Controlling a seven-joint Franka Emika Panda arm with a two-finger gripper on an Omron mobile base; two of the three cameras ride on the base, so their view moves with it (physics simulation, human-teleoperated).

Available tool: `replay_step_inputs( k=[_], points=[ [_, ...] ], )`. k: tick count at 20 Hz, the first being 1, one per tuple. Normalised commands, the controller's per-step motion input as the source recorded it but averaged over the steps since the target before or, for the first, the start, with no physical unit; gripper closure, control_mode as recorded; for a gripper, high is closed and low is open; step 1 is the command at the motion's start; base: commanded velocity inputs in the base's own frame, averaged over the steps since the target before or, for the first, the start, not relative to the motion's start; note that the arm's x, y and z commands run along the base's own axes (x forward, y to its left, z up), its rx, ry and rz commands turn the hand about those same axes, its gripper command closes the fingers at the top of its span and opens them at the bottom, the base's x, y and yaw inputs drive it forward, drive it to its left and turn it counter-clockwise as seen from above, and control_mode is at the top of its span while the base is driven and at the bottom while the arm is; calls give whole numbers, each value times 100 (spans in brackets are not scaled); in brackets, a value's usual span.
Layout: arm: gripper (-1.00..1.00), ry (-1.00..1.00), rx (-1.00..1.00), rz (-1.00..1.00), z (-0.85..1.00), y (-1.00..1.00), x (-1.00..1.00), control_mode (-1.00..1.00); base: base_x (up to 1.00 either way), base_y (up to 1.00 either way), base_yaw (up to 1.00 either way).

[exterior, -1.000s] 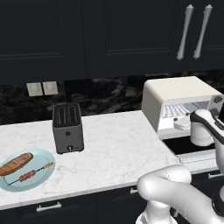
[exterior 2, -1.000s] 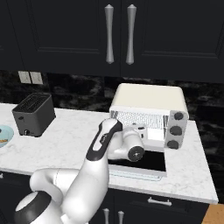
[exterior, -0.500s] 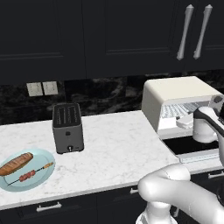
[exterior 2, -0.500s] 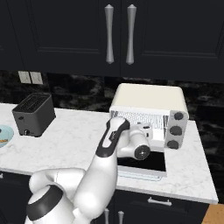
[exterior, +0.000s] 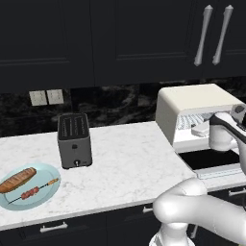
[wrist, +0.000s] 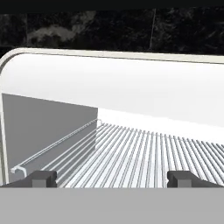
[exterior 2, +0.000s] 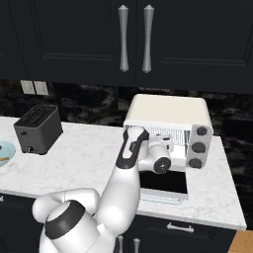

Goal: Pick up the kebab skewer and baguette bread, and place them inside the toaster oven. Close the toaster oven door and start by setting the timer.

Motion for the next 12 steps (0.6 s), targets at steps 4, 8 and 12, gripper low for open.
replay_step_inputs(
  k=[4, 8, 12],
  points=[
    [-100, 0, 0, 0, -15, 0, 13, -100, 0, 0, 0],
    [-100, 0, 0, 0, -28, 0, 1, -100, 0, 0, 0],
    [-100, 0, 0, 0, -4, 0, 9, -100, 0, 0, 0]
  ],
)
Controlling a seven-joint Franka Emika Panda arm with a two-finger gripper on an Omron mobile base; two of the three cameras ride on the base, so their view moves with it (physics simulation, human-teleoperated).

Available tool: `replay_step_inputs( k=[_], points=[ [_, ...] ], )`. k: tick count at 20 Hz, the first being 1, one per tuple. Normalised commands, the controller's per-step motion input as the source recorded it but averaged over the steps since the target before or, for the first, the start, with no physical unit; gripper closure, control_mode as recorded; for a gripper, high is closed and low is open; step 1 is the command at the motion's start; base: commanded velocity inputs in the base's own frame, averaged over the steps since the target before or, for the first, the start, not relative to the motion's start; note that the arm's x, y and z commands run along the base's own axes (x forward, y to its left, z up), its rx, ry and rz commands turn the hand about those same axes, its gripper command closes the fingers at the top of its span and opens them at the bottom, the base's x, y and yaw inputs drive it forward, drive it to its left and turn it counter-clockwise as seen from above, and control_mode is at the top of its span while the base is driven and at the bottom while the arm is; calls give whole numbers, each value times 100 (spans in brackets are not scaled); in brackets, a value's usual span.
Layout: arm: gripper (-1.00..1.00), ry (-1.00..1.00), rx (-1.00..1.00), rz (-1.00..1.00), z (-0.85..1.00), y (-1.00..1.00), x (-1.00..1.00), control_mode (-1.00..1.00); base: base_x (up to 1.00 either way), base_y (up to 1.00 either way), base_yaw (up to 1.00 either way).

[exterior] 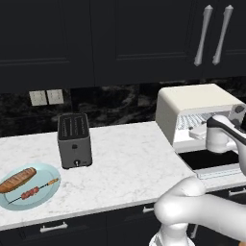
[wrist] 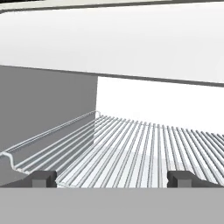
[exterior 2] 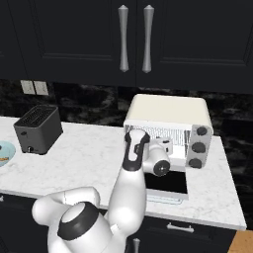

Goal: Pick up the kebab skewer and baguette bread, and place them inside the toaster oven. Close the toaster oven door and start by setting the timer.

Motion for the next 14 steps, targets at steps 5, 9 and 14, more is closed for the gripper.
replay_step_inputs(
  k=[5, 9, 14],
  points=[
    [-100, -1, 0, 0, 0, 0, 14, -100, 0, 0, 0],
    [-100, -1, 0, 0, 0, 0, 17, -100, 0, 0, 0],
    [-100, 0, 0, -1, -1, 0, 17, -100, 0, 0, 0]
  ],
)
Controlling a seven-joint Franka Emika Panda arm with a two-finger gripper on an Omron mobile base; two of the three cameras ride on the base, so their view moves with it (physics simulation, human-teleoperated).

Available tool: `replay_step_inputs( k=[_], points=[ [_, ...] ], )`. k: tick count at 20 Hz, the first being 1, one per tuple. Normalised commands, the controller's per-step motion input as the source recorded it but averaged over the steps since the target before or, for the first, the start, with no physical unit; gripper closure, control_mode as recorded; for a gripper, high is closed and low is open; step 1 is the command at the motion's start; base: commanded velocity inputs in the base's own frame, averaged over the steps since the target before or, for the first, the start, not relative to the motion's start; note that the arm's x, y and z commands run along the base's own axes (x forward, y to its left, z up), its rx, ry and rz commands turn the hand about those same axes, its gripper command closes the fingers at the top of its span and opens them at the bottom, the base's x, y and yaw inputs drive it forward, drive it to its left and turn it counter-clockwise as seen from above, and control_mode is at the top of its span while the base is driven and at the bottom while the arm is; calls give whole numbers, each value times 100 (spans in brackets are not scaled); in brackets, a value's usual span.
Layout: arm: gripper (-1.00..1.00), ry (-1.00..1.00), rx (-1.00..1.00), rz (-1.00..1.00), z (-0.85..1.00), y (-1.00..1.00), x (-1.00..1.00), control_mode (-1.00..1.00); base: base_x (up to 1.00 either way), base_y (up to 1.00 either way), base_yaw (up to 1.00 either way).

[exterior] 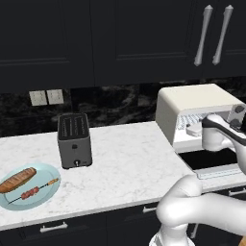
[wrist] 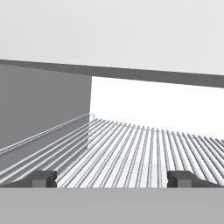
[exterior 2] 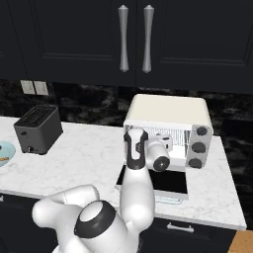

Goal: Pick up the kebab skewer and baguette bread, and place them inside the toaster oven. Close the toaster oven door and start by setting the timer.

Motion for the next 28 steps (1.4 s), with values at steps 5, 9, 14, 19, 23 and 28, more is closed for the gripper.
replay_step_inputs(
  k=[5, 9, 14, 19, 23, 28],
  points=[
    [-100, 0, 0, -2, -3, 0, 5, -100, 0, 0, 0],
    [-100, 0, 0, -1, -12, -1, 1, -100, 0, 0, 0],
    [-100, 0, 0, 0, -11, 0, 0, -100, 0, 0, 0],
    [-100, 1, 0, 0, -21, 0, 0, -100, 0, 0, 0],
    [-100, 4, 0, 0, -29, 0, 0, -100, 0, 0, 0],
    [-100, 5, 0, 0, -43, 0, 0, -100, 0, 0, 0]
  ],
)
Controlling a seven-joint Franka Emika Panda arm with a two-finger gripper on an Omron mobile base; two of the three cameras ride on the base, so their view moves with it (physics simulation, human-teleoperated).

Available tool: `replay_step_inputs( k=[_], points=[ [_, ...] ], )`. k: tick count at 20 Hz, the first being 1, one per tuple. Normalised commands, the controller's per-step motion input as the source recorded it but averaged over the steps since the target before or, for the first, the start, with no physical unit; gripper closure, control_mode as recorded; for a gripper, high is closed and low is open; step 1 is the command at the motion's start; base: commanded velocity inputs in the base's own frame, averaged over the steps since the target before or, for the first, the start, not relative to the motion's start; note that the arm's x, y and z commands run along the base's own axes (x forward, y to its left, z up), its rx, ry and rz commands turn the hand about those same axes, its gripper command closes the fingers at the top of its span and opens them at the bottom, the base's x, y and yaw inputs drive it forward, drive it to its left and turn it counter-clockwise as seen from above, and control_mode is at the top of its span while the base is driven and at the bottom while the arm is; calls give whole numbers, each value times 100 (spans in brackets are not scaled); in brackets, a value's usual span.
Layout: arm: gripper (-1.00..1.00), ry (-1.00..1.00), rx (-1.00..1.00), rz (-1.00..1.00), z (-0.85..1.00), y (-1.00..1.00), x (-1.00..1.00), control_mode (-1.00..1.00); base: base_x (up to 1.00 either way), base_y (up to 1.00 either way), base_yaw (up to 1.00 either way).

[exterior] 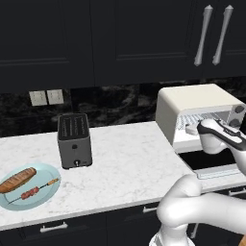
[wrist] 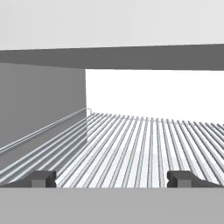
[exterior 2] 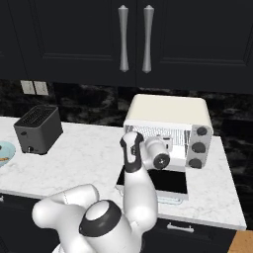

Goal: Pick up the kebab skewer and baguette bread, and place them inside the toaster oven. Close the toaster oven door and start by setting the timer.

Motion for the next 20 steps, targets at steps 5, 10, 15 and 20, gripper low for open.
replay_step_inputs(
  k=[5, 10, 15, 20],
  points=[
    [-100, 9, 0, -1, -63, 0, -11, -100, 0, 0, 0],
    [-100, 12, 0, -1, -69, 0, -19, -100, 0, 0, 0],
    [-100, 9, 0, -2, -72, 0, -58, -100, 0, 0, 0],
    [-100, 10, 0, -1, -57, 0, -71, -100, 0, 0, 0]
  ],
)
